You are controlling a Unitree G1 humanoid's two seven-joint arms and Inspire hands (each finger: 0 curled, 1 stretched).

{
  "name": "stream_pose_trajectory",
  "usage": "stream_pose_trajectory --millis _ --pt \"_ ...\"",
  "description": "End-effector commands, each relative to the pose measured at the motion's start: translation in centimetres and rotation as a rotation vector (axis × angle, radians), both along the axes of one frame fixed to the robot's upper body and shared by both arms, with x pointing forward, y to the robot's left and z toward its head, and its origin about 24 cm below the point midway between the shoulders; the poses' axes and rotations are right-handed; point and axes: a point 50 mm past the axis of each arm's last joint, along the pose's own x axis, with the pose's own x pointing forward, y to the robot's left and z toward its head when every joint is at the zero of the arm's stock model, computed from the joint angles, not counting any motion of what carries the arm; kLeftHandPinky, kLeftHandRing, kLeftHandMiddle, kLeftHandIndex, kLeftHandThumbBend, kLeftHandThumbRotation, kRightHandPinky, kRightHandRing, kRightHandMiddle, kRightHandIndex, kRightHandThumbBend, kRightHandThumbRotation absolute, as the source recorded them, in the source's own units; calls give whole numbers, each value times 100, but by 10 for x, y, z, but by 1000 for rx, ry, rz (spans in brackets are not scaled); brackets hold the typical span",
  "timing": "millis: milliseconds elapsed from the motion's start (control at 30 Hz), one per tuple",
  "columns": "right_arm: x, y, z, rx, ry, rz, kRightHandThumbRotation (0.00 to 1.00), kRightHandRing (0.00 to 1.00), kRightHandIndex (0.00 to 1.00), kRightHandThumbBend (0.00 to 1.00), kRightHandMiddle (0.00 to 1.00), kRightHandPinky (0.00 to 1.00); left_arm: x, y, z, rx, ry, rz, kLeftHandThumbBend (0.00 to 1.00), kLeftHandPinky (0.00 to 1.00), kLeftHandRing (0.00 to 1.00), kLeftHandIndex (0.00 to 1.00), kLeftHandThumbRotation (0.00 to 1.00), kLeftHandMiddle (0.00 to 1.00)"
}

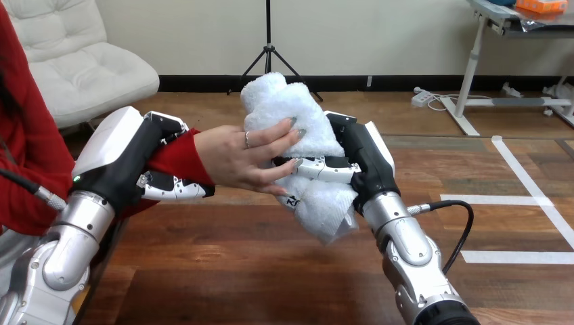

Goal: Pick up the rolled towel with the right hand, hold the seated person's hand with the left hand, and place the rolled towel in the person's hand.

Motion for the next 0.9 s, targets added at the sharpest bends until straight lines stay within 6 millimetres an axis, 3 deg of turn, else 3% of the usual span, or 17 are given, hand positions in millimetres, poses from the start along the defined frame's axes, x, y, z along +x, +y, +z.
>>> stream_pose_trajectory --millis 0,333,867 --pt "3 9 16 -9 -71 61 9 40 46 79 45 33 12 -14 65 -61 -260 -69 64 29 33 39 0 40" --pt "3 5 15 -16 -67 67 17 39 47 77 44 33 9 -12 63 -73 -267 -78 61 30 34 39 2 40" --pt "4 -1 12 -68 -35 83 22 42 50 79 48 34 7 -8 59 -95 -277 -71 52 30 34 40 20 40"
